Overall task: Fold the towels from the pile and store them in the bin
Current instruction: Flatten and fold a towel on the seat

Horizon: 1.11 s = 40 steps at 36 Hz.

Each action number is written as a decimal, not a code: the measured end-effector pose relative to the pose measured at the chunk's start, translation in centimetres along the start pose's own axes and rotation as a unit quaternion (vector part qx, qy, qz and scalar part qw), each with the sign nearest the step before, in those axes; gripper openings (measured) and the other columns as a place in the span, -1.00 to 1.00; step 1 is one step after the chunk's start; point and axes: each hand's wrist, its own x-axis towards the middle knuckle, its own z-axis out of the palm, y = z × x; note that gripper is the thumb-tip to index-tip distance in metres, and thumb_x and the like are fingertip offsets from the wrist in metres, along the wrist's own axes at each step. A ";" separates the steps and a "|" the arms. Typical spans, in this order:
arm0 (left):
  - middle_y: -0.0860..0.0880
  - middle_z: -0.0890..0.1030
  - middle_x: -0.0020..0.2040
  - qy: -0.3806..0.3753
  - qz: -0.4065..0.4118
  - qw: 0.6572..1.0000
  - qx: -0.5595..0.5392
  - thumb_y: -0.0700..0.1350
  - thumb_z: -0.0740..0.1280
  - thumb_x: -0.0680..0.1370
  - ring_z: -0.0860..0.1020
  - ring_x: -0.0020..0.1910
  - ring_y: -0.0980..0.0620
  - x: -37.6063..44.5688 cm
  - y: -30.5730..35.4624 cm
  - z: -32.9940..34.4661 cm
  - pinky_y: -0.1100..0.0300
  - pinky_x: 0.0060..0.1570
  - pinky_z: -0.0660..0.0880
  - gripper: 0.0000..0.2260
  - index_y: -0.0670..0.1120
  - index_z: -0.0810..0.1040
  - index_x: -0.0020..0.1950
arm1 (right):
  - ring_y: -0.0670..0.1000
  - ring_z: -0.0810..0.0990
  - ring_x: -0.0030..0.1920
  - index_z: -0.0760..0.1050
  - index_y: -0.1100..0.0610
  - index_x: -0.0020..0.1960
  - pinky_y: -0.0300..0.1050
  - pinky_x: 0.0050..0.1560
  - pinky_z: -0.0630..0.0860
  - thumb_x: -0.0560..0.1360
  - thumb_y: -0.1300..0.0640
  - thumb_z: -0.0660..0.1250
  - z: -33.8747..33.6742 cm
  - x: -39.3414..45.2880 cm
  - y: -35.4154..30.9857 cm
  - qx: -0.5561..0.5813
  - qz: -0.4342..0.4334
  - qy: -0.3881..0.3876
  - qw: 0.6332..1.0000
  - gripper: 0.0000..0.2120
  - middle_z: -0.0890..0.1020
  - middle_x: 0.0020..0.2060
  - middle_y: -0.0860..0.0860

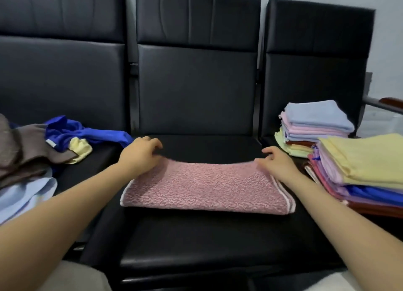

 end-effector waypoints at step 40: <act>-0.05 0.60 0.00 -0.171 -0.228 0.837 -0.467 0.03 0.35 0.56 0.57 -0.08 0.02 -3.7 6.1 1.1 0.18 -0.12 0.50 -0.68 -0.14 0.51 0.21 | 0.01 0.55 0.18 0.40 0.06 0.38 -0.07 0.16 0.50 0.52 -0.06 0.35 6.7 -4.9 -8.6 -0.013 -0.089 -0.119 0.989 -0.52 0.57 0.17 0.00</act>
